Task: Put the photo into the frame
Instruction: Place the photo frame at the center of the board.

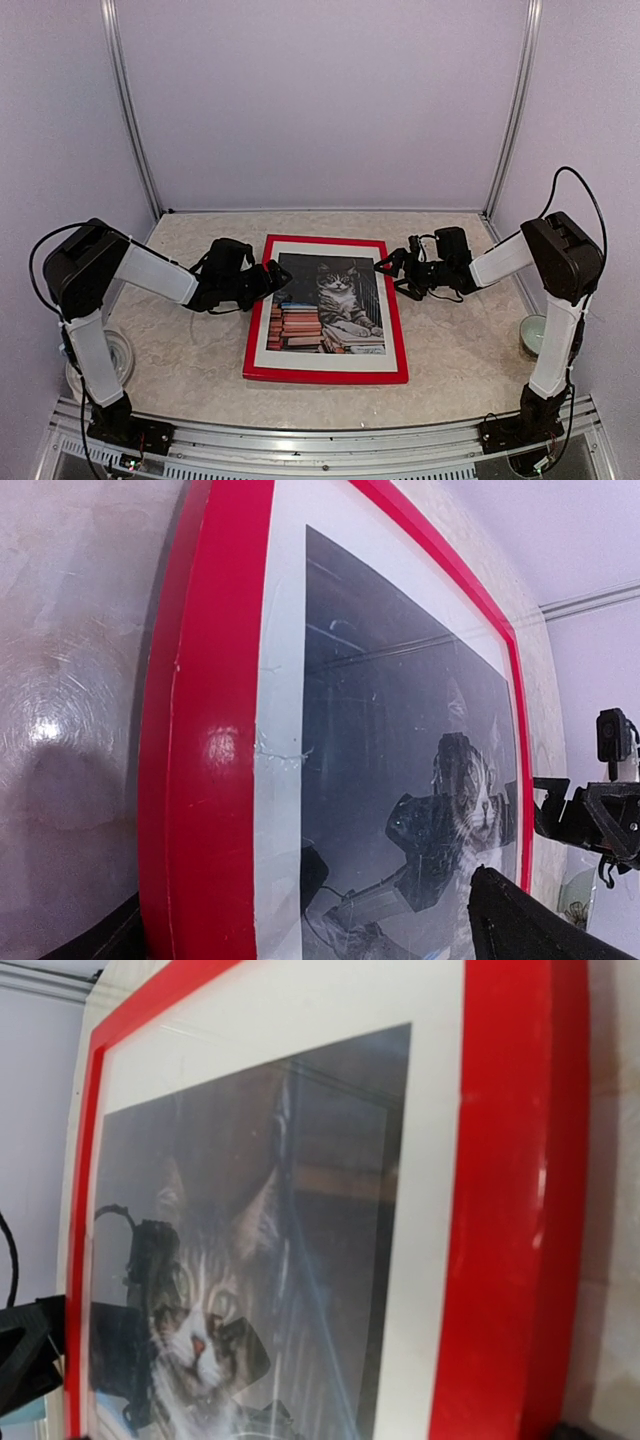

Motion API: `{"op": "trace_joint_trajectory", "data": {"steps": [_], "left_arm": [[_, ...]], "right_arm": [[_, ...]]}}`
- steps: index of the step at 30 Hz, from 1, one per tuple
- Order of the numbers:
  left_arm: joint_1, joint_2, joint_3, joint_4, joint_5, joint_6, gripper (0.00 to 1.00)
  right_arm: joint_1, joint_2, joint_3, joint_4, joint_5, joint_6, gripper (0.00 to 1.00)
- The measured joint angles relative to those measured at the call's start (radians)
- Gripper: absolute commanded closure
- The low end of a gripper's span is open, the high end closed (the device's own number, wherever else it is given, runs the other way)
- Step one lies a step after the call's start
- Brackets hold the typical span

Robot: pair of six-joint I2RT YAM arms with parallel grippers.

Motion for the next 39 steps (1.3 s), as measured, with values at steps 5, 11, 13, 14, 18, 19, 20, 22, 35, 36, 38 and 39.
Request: {"op": "trace_joint_trajectory", "data": {"steps": [5, 11, 13, 14, 18, 19, 20, 22, 35, 36, 38, 39], "left_arm": [[-0.009, -0.007, 0.001, -0.016, -0.01, 0.013, 0.01], [-0.023, -0.021, 0.001, -0.043, -0.02, 0.025, 0.01], [-0.024, -0.026, 0.001, -0.046, -0.02, 0.027, 0.01], [-0.024, -0.031, 0.001, -0.049, -0.02, 0.028, 0.01], [-0.03, -0.047, 0.001, -0.067, -0.04, 0.037, 0.01], [-0.032, -0.05, 0.002, -0.077, -0.048, 0.042, 0.01], [-0.033, -0.053, 0.005, -0.089, -0.058, 0.048, 0.01], [-0.034, -0.053, 0.019, -0.119, -0.075, 0.058, 0.01], [-0.046, -0.049, 0.072, -0.203, -0.163, 0.096, 0.01], [-0.047, -0.049, 0.072, -0.208, -0.171, 0.1, 0.01], [-0.053, -0.049, 0.077, -0.217, -0.187, 0.108, 0.01], [-0.056, -0.049, 0.084, -0.225, -0.196, 0.111, 0.01]], "right_arm": [[0.001, 0.0, 0.011, -0.023, 0.0, -0.005, 0.01], [0.001, -0.008, 0.014, -0.048, 0.005, -0.019, 0.01], [0.002, -0.01, 0.015, -0.054, 0.006, -0.024, 0.01], [0.002, -0.01, 0.016, -0.057, 0.006, -0.026, 0.01], [0.004, -0.011, 0.021, -0.068, 0.01, -0.028, 0.01], [0.004, -0.012, 0.021, -0.071, 0.01, -0.028, 0.01], [0.004, -0.013, 0.021, -0.075, 0.01, -0.028, 0.01], [0.005, -0.015, 0.021, -0.079, 0.01, -0.029, 0.01], [0.005, -0.017, 0.022, -0.086, 0.017, -0.035, 0.01], [0.005, -0.017, 0.023, -0.089, 0.017, -0.037, 0.01], [0.005, -0.017, 0.026, -0.093, 0.017, -0.04, 0.01], [0.005, -0.017, 0.027, -0.095, 0.017, -0.042, 0.01]]}}
